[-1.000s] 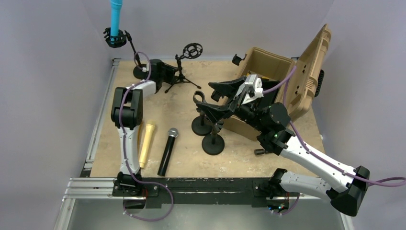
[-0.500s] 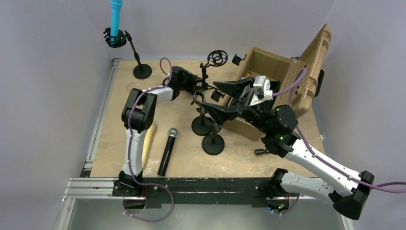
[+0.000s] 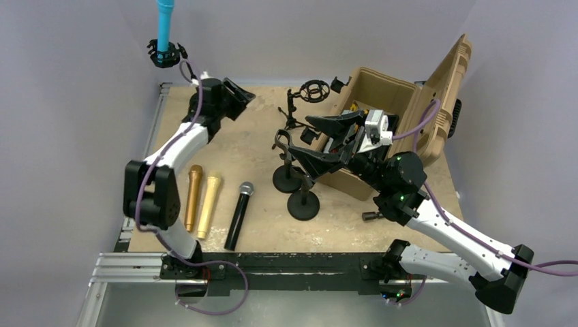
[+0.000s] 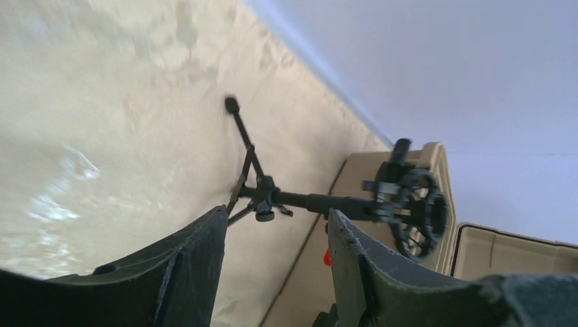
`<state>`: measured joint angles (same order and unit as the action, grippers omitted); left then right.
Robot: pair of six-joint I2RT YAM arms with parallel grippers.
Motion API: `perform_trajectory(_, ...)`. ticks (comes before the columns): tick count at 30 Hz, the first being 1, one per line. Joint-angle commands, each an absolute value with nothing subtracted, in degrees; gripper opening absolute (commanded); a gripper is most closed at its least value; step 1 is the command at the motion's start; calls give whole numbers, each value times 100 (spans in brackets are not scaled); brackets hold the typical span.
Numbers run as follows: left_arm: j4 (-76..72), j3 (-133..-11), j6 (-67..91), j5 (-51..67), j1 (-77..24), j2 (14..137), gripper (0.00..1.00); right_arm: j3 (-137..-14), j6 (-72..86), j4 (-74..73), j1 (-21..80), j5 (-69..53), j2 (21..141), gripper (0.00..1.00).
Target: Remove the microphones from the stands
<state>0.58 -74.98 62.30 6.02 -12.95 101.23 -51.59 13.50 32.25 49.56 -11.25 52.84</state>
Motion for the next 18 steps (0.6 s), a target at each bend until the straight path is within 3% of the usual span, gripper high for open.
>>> perform_trajectory(1,396,-7137,4938,49,-951,8979,55,-5133,1368,3576,4975,-1149,5211,91)
perform_trajectory(10,256,-7714,3758,-410,210,8043,60,-5113,1363,3500,4975,-1161,5044,91)
perform_trajectory(15,-117,-8604,2614,-737,377,8320,69,-5285,1290,3242,4975,-1109,5042,91)
perform_trajectory(18,-46,-9533,1324,-705,394,8829,70,-5514,1158,2981,4972,-1065,5028,90)
